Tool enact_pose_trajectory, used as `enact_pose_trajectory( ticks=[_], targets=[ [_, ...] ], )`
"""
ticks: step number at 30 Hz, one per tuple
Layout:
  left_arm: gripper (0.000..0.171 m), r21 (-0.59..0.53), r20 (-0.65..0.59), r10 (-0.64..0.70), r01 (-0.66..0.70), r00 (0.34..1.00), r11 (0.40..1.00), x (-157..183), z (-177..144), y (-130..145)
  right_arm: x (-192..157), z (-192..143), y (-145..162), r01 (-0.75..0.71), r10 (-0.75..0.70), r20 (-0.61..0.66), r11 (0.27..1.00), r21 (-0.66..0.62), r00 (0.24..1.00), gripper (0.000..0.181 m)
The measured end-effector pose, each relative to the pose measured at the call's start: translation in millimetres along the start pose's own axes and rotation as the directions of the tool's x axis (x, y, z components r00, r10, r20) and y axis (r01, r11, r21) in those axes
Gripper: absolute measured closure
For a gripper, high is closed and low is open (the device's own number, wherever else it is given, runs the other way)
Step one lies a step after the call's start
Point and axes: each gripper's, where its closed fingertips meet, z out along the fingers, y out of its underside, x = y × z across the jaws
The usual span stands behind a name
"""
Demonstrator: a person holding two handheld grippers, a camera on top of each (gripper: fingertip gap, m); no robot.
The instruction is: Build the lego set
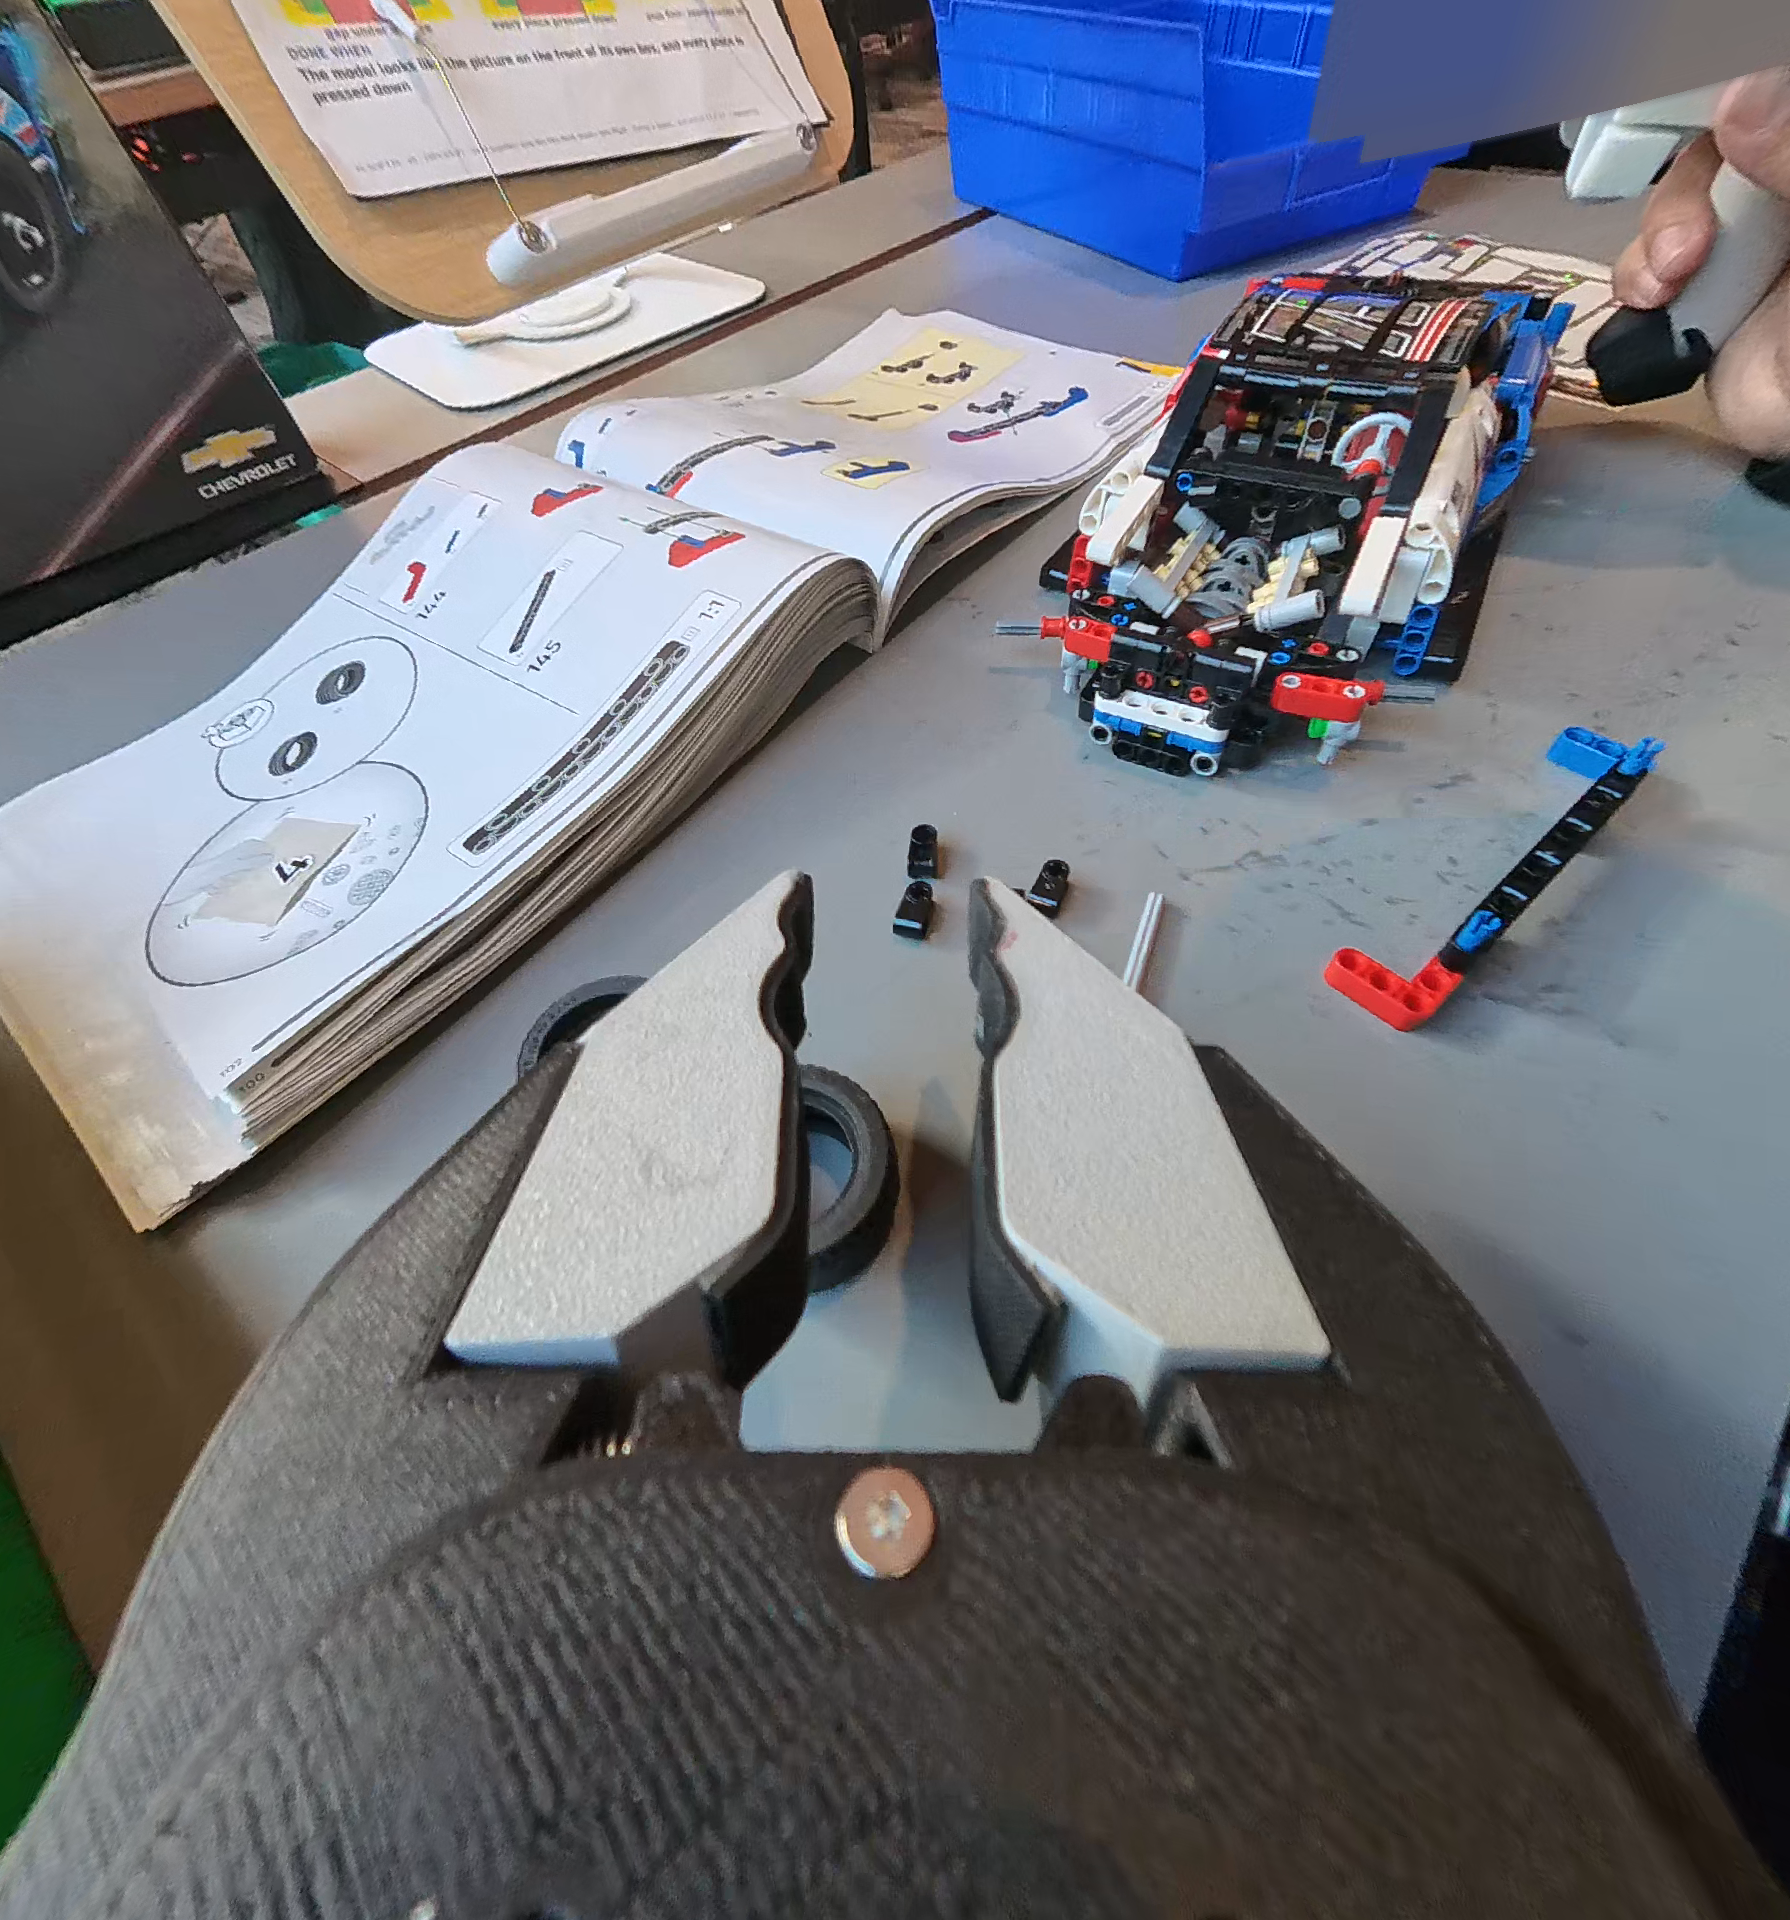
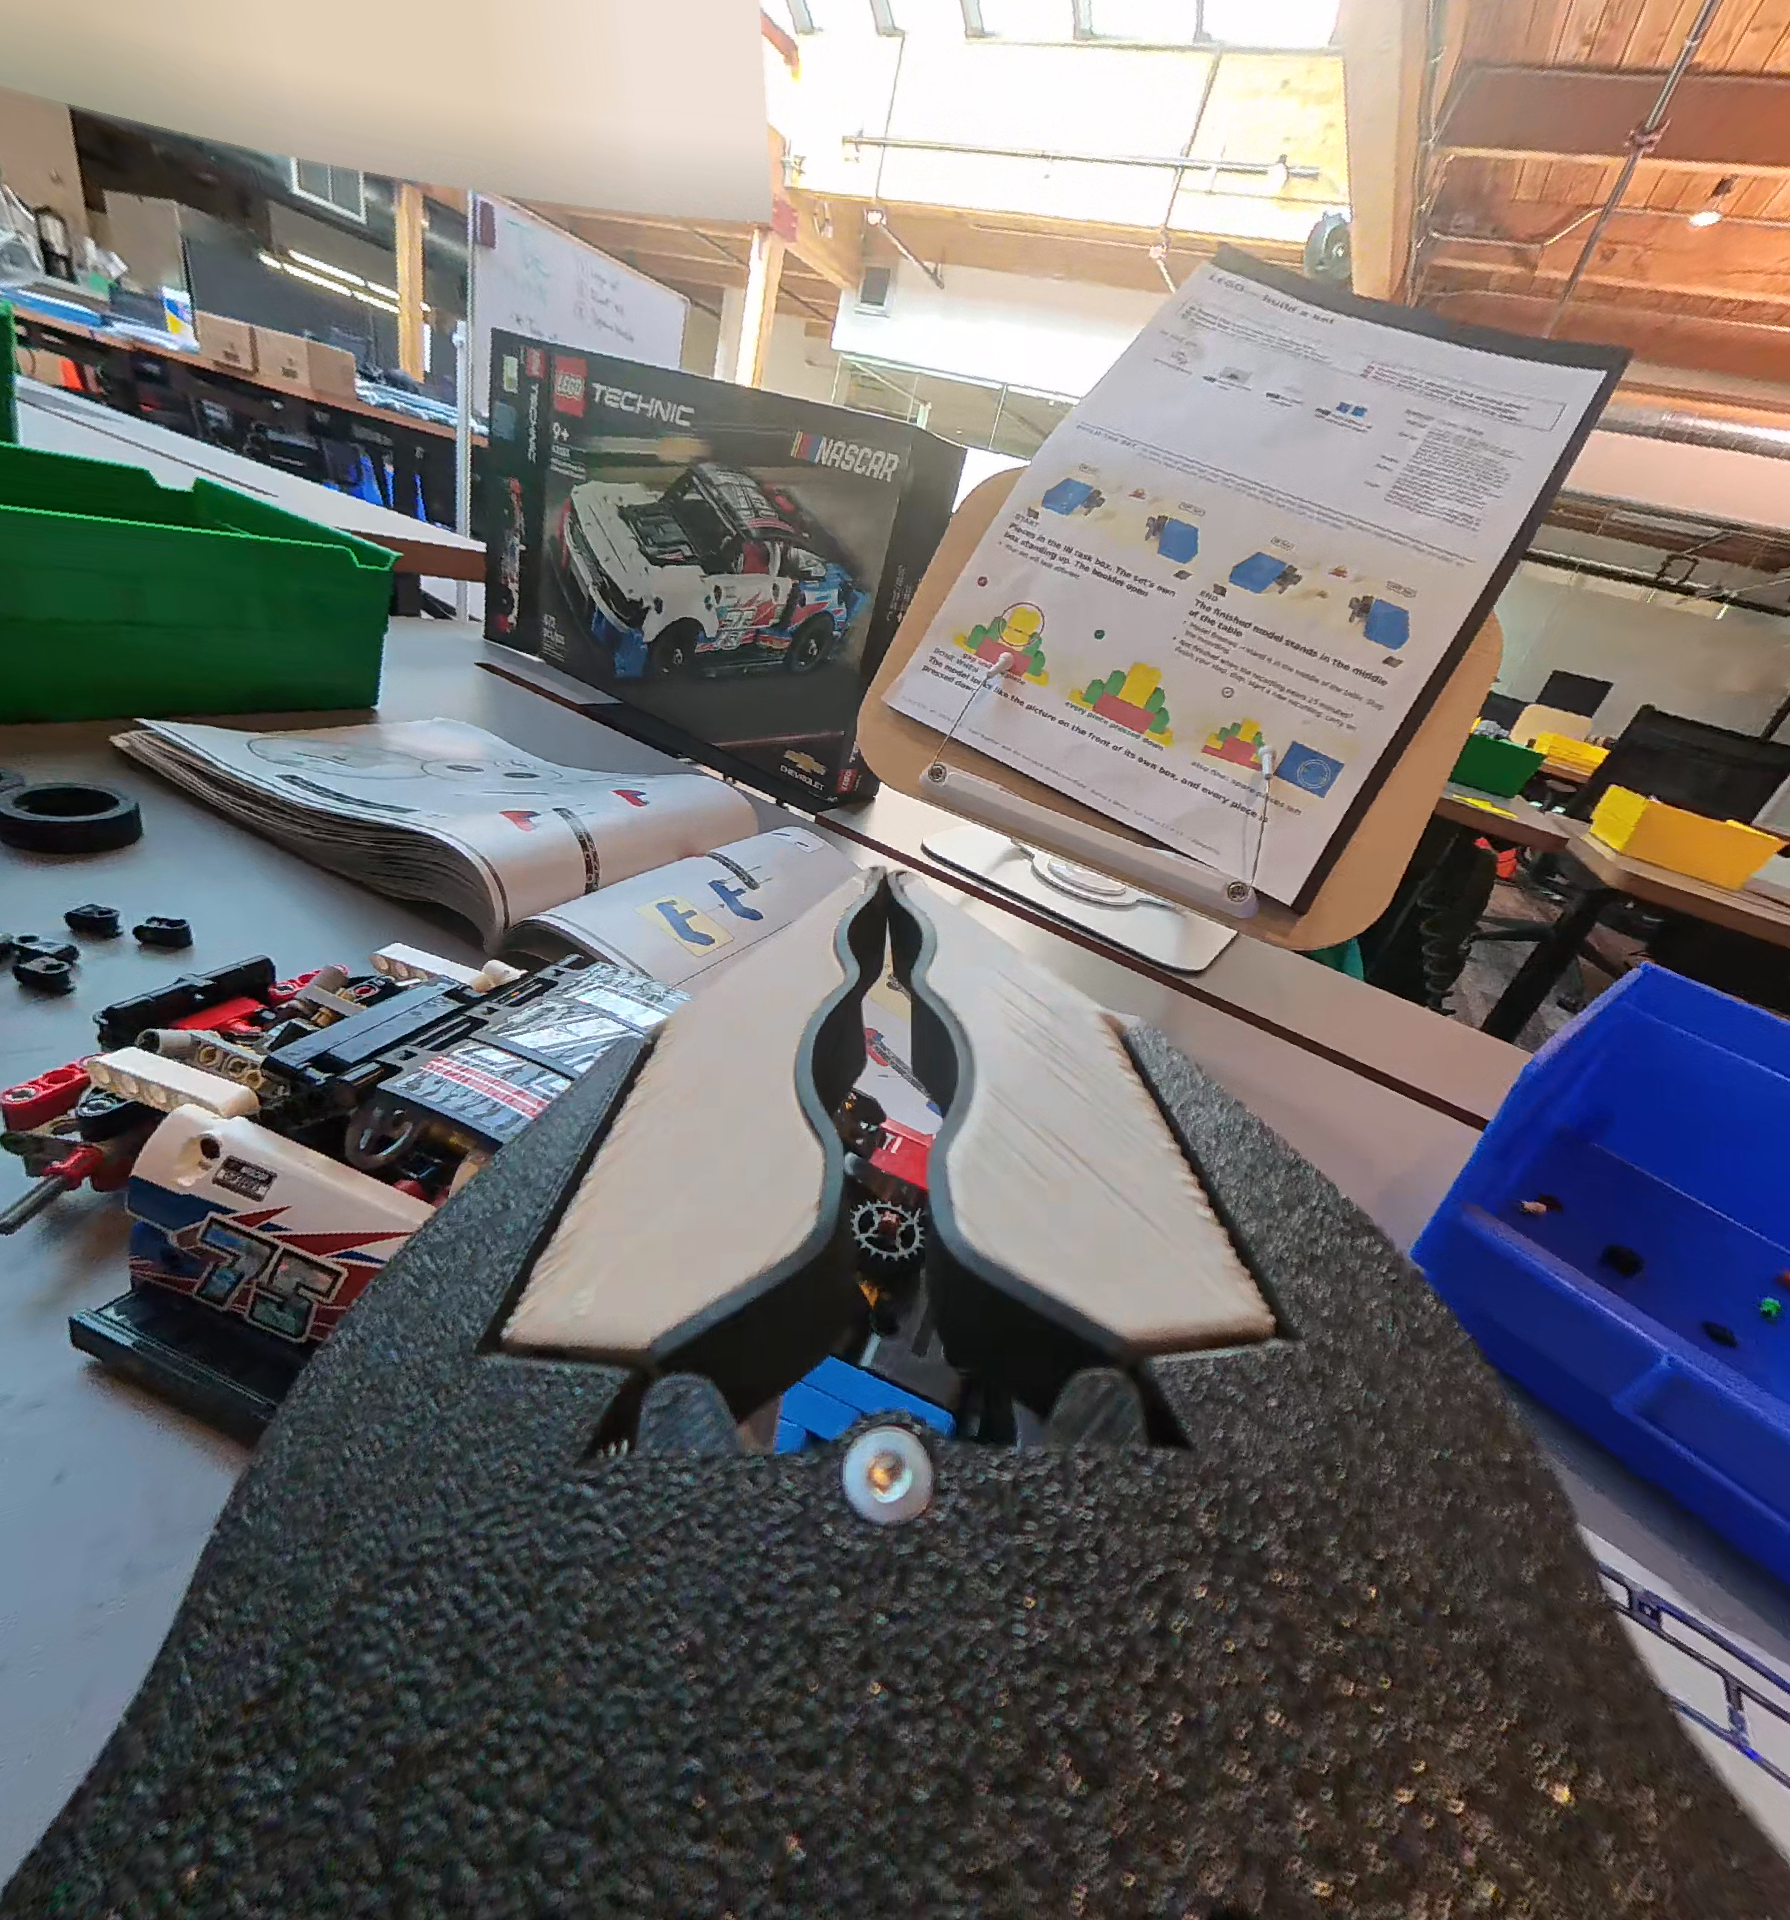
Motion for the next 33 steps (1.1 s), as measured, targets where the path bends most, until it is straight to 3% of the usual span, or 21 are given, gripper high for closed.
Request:
enact_pose_trajectory(
  ticks=[11, 33],
  targets=[
    [0.141, -0.102, -0.082, -0.002, -0.007, 0.997, 0.995, 17.0, -11.3, 19.7, -5.7, 3.4, 3.7, -0.011, 0.012, 0.036, 1.000, -0.020, 0.999, 0.181],
    [0.141, -0.125, -0.131, 0.001, -0.018, 0.991, 0.992, 23.9, -11.2, 23.6, -8.0, 10.0, 8.2, -0.008, 0.011, 0.052, 0.999, -0.041, 0.999, 0.181]
  ],
)
